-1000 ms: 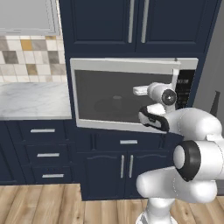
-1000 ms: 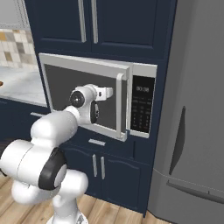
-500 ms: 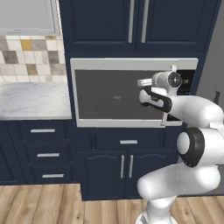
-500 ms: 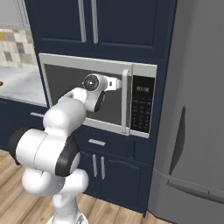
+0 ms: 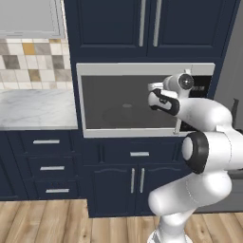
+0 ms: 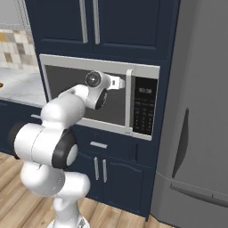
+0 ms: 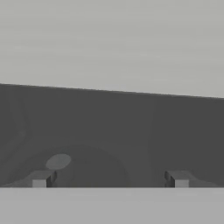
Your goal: Pick the mug from the counter and place it inside the microwave. Then close the microwave.
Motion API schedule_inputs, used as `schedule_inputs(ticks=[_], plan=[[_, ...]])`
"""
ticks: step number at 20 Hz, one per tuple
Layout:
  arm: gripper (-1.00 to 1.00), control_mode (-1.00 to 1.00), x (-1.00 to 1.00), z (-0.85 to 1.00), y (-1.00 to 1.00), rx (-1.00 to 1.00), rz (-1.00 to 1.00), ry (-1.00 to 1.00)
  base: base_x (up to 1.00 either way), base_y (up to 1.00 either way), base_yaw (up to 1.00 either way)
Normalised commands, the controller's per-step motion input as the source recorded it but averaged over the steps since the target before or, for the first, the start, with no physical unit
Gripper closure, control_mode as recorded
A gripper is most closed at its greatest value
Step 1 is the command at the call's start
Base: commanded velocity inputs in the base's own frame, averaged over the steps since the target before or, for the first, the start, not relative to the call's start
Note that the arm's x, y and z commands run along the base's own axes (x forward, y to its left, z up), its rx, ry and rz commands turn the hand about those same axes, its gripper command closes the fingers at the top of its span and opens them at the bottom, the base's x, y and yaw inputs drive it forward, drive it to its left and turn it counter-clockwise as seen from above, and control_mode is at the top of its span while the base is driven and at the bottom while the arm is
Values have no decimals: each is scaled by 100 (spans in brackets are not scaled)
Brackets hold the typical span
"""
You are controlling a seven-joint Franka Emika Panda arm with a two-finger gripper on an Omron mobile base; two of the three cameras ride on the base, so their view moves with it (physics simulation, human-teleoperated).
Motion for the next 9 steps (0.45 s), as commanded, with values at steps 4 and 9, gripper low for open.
schedule_inputs(ticks=[4, 9], plan=[[-100, -100, 21, -2, 0, 0, -2, -1, 0, 0, 0], [-100, -100, 43, -8, 0, 0, 0, 0, 0, 0, 0]])
